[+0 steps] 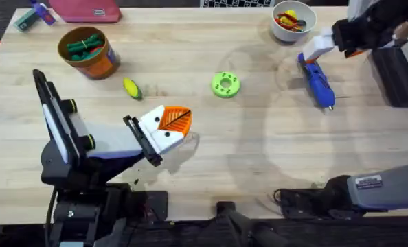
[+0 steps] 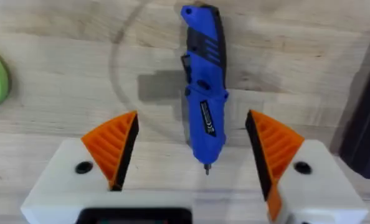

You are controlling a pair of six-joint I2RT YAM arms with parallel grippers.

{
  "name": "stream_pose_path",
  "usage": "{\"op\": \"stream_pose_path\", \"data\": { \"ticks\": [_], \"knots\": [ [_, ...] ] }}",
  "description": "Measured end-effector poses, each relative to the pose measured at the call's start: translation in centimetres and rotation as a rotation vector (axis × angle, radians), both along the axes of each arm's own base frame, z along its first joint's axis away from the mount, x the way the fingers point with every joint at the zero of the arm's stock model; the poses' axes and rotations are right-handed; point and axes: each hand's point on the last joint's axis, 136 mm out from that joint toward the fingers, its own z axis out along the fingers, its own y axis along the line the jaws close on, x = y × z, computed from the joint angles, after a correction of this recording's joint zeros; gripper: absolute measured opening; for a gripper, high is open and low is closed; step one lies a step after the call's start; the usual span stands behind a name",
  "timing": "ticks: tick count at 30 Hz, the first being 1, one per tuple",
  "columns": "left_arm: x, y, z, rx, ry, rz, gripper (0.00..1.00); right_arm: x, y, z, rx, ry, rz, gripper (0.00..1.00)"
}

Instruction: Pick up the gripper from the table and insert it into the empty holder that is missing its gripper. Then pick up a screw, insert it into the mounting hole, and use the screwdriver to tighten it. Finally, clean up the table by picking up the vegetable and placing it into the bucket.

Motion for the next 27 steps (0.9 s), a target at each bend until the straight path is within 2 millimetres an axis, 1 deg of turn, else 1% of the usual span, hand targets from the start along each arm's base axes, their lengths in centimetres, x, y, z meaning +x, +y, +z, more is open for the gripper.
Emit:
{"op": "stream_pose_path", "data": {
  "ticks": [9, 18, 24, 27],
  "knots": [
    [0.0, 0.0, 0.0, 0.0, 0.0, 0.0, 0.009, 1.7, -0.5, -3.0, -0.002, 0.034, 0.015, 0.992],
    [0.0, 0.0, 0.0, 0.0, 0.0, 0.0, 0.009, 2.0, -1.4, -6.1, 0.001, 0.103, 0.023, 0.994],
    [0.0, 0.0, 0.0, 0.0, 0.0, 0.0, 0.009, 2.6, -1.6, -8.8, -0.001, 0.141, 0.039, 0.994],
    [0.0, 0.0, 0.0, 0.0, 0.0, 0.0, 0.009, 2.9, -1.7, -9.8, -0.003, 0.153, 0.042, 0.994]
  ]
}}
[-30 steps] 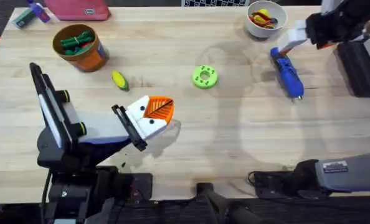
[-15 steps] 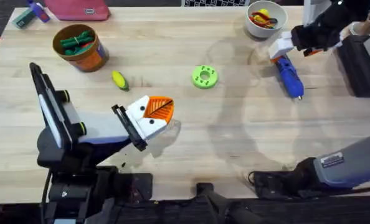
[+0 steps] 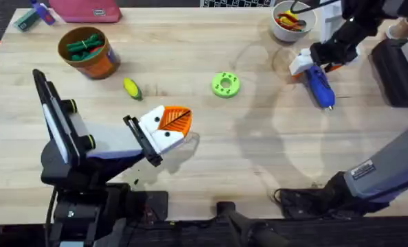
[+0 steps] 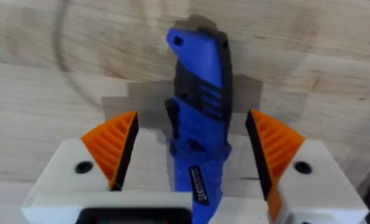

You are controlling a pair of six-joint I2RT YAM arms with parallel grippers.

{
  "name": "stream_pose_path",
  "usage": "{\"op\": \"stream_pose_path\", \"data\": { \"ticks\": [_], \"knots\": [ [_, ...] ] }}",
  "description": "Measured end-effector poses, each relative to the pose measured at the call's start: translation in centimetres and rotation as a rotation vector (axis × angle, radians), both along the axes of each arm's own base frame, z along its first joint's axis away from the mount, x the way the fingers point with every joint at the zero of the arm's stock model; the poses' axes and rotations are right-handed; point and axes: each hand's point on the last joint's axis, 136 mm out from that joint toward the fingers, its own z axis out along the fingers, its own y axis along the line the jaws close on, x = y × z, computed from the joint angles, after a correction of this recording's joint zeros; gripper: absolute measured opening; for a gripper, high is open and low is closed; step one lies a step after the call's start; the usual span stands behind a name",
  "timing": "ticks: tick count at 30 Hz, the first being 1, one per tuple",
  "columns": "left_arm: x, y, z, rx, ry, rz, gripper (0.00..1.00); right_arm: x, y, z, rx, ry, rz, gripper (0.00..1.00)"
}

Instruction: Pick up the gripper from the table and insert it into the empty holder that is missing its gripper. Then pick up a screw, insert it into the mounting hole, and use the screwdriver to tighten it. Finally, clean up the table by picking up the vegetable and placing it into the bucket.

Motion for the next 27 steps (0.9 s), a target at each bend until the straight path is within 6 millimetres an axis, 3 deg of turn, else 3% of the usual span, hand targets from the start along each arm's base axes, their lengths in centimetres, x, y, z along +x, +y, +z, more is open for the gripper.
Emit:
{"op": "stream_pose_path", "data": {
  "ticks": [14, 20, 22, 24, 27],
  "knots": [
    [0.0, 0.0, 0.0, 0.0, 0.0, 0.0, 0.009, -0.1, -1.0, -1.1, -0.004, 0.018, -0.023, 0.981],
    [0.0, 0.0, 0.0, 0.0, 0.0, 0.0, 0.009, -0.1, -0.8, -1.4, 0.006, 0.027, -0.022, 0.885],
    [0.0, 0.0, 0.0, 0.0, 0.0, 0.0, 0.009, -0.2, -0.6, -1.5, 0.016, 0.028, -0.019, 0.785],
    [0.0, 0.0, 0.0, 0.0, 0.0, 0.0, 0.009, -0.2, -0.5, -1.5, 0.02, 0.03, -0.017, 0.621],
    [0.0, 0.0, 0.0, 0.0, 0.0, 0.0, 0.009, -0.1, -0.7, -1.5, 0.012, 0.027, -0.012, 0.241]
  ]
}}
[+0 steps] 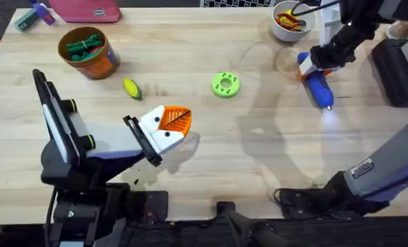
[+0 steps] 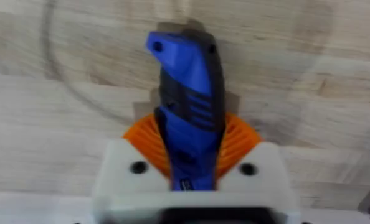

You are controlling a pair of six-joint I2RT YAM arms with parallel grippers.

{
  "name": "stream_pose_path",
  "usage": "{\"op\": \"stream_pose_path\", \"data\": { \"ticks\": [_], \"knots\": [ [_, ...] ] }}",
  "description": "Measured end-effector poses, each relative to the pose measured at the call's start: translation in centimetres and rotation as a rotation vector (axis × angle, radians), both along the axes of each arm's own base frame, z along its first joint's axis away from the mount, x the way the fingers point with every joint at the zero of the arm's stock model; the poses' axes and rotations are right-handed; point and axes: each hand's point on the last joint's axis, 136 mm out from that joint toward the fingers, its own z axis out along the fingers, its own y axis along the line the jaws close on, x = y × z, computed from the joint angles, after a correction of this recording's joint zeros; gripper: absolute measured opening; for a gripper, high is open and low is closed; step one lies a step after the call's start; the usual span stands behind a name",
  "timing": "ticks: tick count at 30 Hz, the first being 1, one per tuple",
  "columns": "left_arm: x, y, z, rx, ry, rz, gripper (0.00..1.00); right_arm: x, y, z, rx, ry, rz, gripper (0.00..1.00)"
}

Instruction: Pick up the gripper from the table and insert it into the empty holder that is missing its gripper. Then pick up a screw, insert it into the mounting hole, and use the screwdriver to tighten it. Finally, clean up the table by picking up the vegetable and placing it into the bucket.

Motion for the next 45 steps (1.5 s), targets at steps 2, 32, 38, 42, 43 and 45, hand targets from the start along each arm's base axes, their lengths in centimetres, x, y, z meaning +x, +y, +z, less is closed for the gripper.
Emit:
{"op": "stream_pose_path", "data": {
  "ticks": [2, 32, 38, 42, 43, 45],
  "knots": [
    [0.0, 0.0, 0.0, 0.0, 0.0, 0.0, 0.009, 0.0, -0.1, -0.2, -0.005, 0.005, -0.003, 0.039],
    [0.0, 0.0, 0.0, 0.0, 0.0, 0.0, 0.009, 1.6, 0.1, 18.0, -0.039, -0.364, -0.11, 0.025],
    [0.0, 0.0, 0.0, 0.0, 0.0, 0.0, 0.009, 3.1, 3.5, 25.1, -0.008, -0.6, -0.095, 0.025],
    [0.0, 0.0, 0.0, 0.0, 0.0, 0.0, 0.009, 4.0, 7.2, 29.8, 0.05, -0.78, -0.06, 0.025],
    [0.0, 0.0, 0.0, 0.0, 0.0, 0.0, 0.009, 4.0, 8.1, 30.8, 0.066, -0.815, -0.051, 0.025],
    [0.0, 0.0, 0.0, 0.0, 0.0, 0.0, 0.009, 3.7, 10.2, 33.0, 0.108, -0.886, -0.031, 0.025]
  ]
}}
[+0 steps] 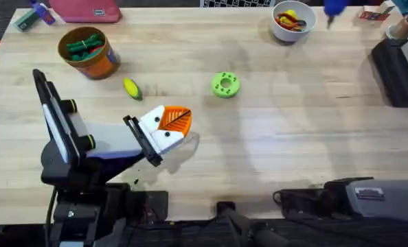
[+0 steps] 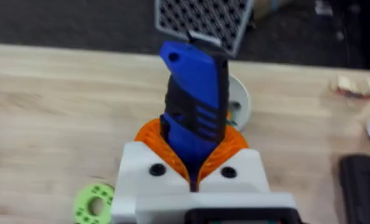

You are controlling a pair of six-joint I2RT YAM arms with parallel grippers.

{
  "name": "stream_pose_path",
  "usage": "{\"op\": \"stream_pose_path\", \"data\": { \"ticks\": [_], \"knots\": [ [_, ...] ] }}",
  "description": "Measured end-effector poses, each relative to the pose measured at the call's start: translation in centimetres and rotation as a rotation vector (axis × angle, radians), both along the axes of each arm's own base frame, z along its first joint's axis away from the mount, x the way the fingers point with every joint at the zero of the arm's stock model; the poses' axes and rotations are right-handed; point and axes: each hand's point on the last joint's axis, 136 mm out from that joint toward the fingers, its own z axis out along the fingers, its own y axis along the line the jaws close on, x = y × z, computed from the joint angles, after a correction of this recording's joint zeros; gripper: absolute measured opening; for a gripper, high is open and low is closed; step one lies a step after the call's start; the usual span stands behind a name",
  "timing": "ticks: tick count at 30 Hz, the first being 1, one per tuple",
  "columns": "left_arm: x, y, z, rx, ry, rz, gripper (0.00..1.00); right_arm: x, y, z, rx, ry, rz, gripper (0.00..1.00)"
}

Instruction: Pick up the gripper from the table and insert it into the empty holder that is missing its gripper. Then pick up a screw, insert it into the mounting hole, and use the screwdriver to tighten it. Finally, clean up the table by picking up the vegetable and placing it into the bucket.

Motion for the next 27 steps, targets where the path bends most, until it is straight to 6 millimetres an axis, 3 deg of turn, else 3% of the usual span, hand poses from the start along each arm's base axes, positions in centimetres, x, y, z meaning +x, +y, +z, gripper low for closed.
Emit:
{"op": "stream_pose_path", "data": {
  "ticks": [4, 12, 19, 27],
  "knots": [
    [0.0, 0.0, 0.0, 0.0, 0.0, 0.0, 0.009, -1.4, 4.0, 3.9, 0.065, -0.123, 0.071, 0.025],
    [0.0, 0.0, 0.0, 0.0, 0.0, 0.0, 0.009, -4.5, 10.2, 7.9, 0.171, -0.273, 0.216, 0.025],
    [0.0, 0.0, 0.0, 0.0, 0.0, 0.0, 0.009, -5.2, 13.1, 6.8, 0.357, -0.438, 0.332, 0.025],
    [0.0, 0.0, 0.0, 0.0, 0.0, 0.0, 0.009, -7.4, 19.1, 4.6, 0.521, -0.459, 0.703, 0.025]
  ]
}}
